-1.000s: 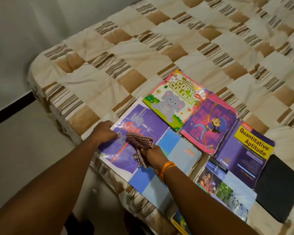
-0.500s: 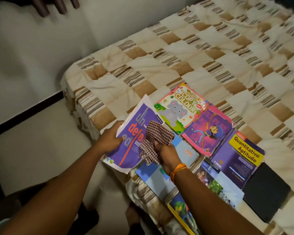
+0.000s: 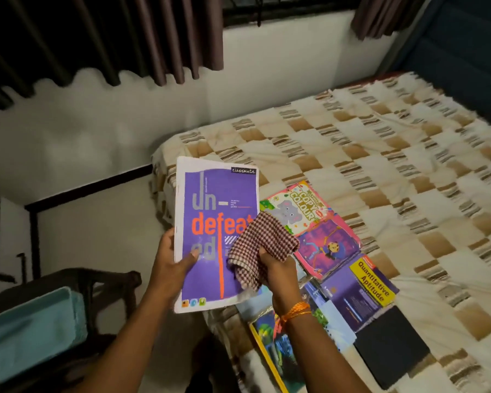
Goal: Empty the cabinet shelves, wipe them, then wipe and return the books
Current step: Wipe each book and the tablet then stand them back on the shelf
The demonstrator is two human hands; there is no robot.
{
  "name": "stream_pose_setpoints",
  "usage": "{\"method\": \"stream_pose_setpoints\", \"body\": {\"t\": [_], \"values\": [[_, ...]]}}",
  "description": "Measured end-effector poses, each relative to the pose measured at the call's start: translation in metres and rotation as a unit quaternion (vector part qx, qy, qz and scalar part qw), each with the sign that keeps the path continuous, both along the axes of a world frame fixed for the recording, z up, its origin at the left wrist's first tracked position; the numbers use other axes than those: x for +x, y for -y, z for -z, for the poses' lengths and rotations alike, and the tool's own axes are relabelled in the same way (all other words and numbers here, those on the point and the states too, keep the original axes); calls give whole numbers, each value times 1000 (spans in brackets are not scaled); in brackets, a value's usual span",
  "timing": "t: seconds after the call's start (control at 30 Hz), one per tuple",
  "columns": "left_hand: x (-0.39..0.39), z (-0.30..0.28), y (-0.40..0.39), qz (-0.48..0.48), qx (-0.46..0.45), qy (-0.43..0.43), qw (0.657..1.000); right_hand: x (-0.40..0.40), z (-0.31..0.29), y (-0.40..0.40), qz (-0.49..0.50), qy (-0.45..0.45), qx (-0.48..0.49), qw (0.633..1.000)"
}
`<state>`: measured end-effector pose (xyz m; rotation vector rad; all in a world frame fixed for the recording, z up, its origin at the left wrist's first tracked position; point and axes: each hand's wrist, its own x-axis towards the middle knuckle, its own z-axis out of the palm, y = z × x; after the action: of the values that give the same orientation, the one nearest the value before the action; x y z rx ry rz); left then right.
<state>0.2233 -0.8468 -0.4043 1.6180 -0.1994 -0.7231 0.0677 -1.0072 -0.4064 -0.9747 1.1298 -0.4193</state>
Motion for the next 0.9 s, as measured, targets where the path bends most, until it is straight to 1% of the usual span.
{"method": "stream_pose_setpoints", "body": {"t": [0.07,0.2,0.27,0.37,0.4,0.57,0.77,0.9], "values": [[-20,-9,-19,-42,-25,-9,999,-7,-16,-4,-50,18,3,999],[-67,-33,-66,-139,-40,3,990,-21,-58,-33,-170,44,-12,984],[-71,-37,-73,-150,-58,-4,987,-19,-64,-37,-177,49,-32,982],[-87,-52,-108,-205,-89,-5,975,-14,-83,-63,-231,76,-57,968],[-91,-56,-113,-216,-95,-6,972,-13,-85,-66,-234,86,-59,967],[-111,-75,-178,-306,-115,17,945,7,-98,-120,-330,119,-82,933],[-144,-87,-251,-390,-139,28,910,21,-119,-195,-409,156,-131,889],[-176,-100,-306,-425,-106,45,898,13,-138,-253,-453,177,-132,864]]}}
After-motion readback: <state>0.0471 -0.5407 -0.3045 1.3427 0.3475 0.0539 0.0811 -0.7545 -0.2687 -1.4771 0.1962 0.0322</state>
